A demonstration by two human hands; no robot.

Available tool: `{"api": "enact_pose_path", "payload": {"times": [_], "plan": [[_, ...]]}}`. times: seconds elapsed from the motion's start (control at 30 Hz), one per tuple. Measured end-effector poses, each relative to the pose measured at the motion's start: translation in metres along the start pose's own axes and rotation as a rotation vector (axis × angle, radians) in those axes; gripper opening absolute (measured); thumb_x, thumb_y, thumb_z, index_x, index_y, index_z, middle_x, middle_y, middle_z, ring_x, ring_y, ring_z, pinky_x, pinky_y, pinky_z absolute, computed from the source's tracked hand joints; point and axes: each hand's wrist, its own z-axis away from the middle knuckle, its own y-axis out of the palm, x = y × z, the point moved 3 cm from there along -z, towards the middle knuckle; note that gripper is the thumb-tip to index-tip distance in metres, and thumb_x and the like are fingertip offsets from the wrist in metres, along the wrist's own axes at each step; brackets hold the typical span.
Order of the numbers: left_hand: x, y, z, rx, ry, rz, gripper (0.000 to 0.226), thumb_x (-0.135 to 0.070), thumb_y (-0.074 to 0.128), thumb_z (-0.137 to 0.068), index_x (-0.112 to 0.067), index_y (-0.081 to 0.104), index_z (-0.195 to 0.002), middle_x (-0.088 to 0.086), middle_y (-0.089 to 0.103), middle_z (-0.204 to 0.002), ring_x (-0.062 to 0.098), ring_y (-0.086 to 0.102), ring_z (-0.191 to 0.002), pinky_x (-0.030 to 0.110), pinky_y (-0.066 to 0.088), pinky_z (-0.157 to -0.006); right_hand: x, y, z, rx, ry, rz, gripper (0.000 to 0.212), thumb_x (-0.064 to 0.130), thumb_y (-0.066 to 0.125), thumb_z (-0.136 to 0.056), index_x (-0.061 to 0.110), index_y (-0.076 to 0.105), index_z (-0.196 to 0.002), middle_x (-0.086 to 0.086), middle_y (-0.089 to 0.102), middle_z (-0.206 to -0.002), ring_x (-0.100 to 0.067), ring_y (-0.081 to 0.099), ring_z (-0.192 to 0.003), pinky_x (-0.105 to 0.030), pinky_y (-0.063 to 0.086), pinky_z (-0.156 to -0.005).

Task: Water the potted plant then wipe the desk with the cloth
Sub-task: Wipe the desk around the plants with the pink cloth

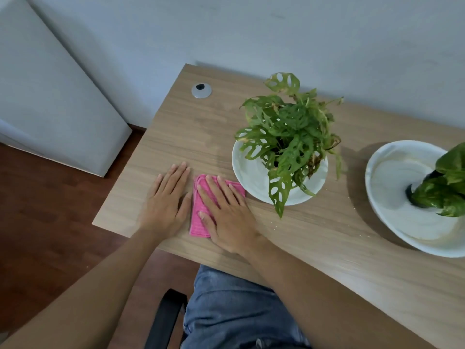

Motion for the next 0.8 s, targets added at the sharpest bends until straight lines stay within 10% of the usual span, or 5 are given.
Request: {"api": "enact_pose_path", "payload": {"times": [0.8], "plan": [[-0.122, 0.038, 0.007, 0.013, 0.298, 0.067, 0.072, -0.041, 0.043, -0.113, -0.006, 0.031, -0.175, 0.014, 0.028, -0.184, 0.029, 0.02, -0.174, 0.054, 0.017, -0.141, -0.097, -0.027, 0.14, -0.055, 0.093, 0.038, 0.065, 0.05, 0.036, -0.119, 0.033, 0.021, -0.18, -0.005, 0.024, -0.187, -0.03, 0.022, -0.174, -0.055, 0.017, -0.139]]}}
